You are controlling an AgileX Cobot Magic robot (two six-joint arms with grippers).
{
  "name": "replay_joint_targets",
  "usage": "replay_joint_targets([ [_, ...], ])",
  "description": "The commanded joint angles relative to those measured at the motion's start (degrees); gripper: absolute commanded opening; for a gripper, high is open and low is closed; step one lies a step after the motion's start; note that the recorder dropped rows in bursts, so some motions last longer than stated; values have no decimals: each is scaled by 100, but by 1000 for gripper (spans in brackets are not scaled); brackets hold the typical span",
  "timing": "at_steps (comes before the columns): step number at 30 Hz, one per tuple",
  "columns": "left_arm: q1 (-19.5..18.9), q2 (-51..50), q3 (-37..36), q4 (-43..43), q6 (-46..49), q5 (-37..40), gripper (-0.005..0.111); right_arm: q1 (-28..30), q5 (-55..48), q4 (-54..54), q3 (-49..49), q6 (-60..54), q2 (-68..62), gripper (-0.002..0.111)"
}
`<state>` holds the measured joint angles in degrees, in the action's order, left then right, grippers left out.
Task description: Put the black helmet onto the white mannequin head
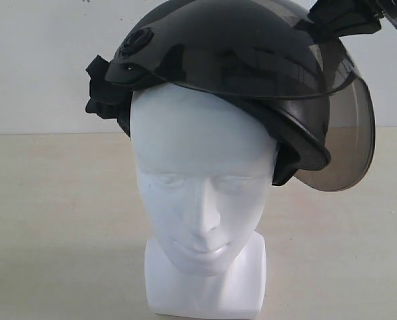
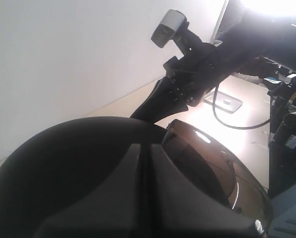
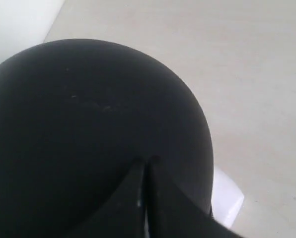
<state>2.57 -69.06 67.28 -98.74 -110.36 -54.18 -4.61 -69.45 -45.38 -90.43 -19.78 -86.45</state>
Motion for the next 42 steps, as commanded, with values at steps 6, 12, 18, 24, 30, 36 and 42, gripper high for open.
replay_joint_targets([
  [6, -7, 4, 46, -40, -71, -24, 4, -724, -51, 227, 113, 288, 521, 0],
  [12, -7, 4, 46, -61, -121, -37, 4, -1264, -51, 465, 113, 513, 521, 0],
  [18, -7, 4, 46, -62, -121, -47, 4, -1501, -51, 710, 113, 703, 762, 0],
  [24, -7, 98, 60, -62, -132, -22, 4, -483, -51, 745, 113, 785, 1099, 0],
  [30, -7, 128, 107, -39, -132, 19, 4, 18, -51, -353, 113, 312, 1122, 0],
  [36, -7, 128, 133, -65, -305, 6, 4, 591, -51, 425, 117, 772, 805, 0],
  [42, -7, 128, 371, -120, -619, 19, 4, 1094, -51, 254, 310, 688, 208, 0],
])
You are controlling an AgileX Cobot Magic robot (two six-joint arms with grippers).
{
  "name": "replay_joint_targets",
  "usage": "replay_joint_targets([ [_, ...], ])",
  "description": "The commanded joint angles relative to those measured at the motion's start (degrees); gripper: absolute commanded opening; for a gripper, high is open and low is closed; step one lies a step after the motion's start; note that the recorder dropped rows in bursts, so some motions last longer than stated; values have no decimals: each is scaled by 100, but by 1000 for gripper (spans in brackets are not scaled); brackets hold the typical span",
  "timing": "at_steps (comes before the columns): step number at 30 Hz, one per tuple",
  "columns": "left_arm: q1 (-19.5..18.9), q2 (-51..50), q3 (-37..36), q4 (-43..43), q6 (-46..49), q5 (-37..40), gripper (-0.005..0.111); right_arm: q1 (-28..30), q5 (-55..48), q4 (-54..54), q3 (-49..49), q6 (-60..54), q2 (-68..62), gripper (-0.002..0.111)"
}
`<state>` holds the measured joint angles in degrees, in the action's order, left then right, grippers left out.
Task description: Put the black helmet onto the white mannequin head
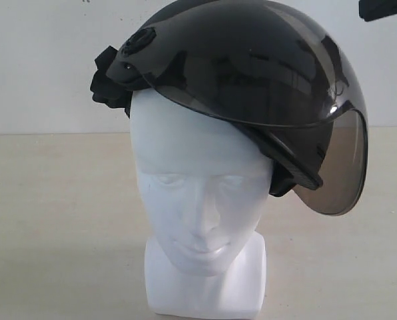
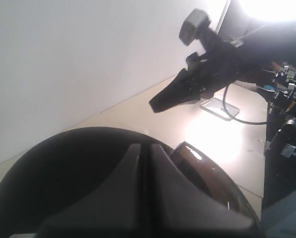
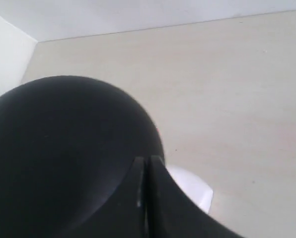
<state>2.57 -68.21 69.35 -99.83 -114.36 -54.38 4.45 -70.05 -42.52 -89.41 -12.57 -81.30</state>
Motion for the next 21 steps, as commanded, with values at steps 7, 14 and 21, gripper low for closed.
replay_joint_targets([
  [7, -7, 16, 310, -12, -302, 143, 4, 197, 241, -284, 1612, -602, -646, 0],
  [14, -7, -322, 310, -12, -302, 149, 4, 175, 588, -1697, 2954, -1911, -912, 0],
  [21, -7, -548, 411, -12, -302, 124, 4, -33, 810, -2130, 3361, -2426, -1237, 0],
])
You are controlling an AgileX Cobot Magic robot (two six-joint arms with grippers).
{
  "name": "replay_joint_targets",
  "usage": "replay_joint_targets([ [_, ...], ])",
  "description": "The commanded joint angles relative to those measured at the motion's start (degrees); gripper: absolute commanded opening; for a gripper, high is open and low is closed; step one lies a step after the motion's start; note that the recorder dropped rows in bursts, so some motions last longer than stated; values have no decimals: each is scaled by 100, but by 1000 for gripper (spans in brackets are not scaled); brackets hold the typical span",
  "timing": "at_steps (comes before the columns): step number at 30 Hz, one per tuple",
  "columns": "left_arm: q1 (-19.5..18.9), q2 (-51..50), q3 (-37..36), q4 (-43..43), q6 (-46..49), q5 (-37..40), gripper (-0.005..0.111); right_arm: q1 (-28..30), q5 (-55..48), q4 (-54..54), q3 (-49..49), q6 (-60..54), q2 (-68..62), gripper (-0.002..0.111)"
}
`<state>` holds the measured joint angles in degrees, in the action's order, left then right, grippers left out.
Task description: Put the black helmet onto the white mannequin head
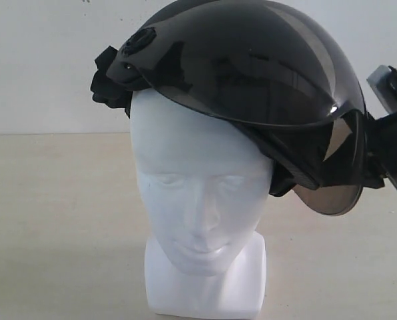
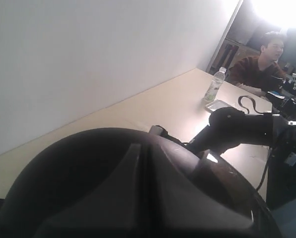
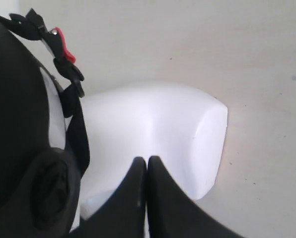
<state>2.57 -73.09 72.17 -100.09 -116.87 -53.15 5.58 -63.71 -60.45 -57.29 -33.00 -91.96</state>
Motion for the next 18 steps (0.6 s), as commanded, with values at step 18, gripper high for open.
replay_joint_targets([
  [18, -7, -127, 227, 15, -73, -236, 4, -558, -222, -1809, 191, -1385, -791, 0],
])
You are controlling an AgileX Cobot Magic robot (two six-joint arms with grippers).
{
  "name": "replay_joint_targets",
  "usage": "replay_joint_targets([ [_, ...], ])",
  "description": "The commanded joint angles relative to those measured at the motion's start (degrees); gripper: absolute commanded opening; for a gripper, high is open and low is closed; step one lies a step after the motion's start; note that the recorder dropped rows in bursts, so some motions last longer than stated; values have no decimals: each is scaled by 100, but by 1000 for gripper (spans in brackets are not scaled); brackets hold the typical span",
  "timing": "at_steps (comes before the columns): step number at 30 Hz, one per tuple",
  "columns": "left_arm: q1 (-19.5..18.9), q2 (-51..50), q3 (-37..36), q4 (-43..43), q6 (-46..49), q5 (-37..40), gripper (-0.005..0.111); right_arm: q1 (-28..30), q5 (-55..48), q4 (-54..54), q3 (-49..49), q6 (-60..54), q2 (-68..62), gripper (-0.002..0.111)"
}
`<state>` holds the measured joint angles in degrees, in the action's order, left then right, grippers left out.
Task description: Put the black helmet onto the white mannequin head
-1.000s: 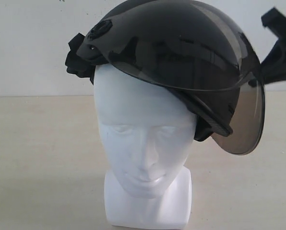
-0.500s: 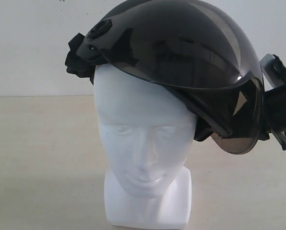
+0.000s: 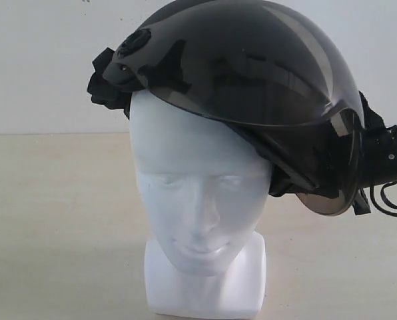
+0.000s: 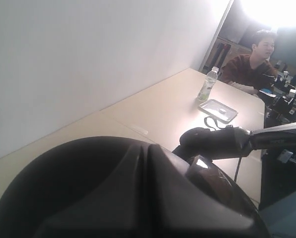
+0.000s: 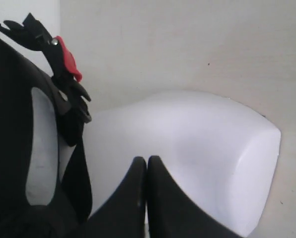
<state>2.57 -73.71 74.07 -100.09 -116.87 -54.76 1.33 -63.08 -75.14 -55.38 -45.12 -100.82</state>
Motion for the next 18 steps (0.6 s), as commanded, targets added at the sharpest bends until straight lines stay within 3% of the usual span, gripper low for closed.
replay_joint_targets([
  [1, -7, -75, 37, 15, -73, -91, 4, -129, -321, -377, 0, -183, 142, 0],
  [18, -7, -85, 37, 15, -73, -165, 4, -129, -467, -349, 0, 64, 940, 0],
])
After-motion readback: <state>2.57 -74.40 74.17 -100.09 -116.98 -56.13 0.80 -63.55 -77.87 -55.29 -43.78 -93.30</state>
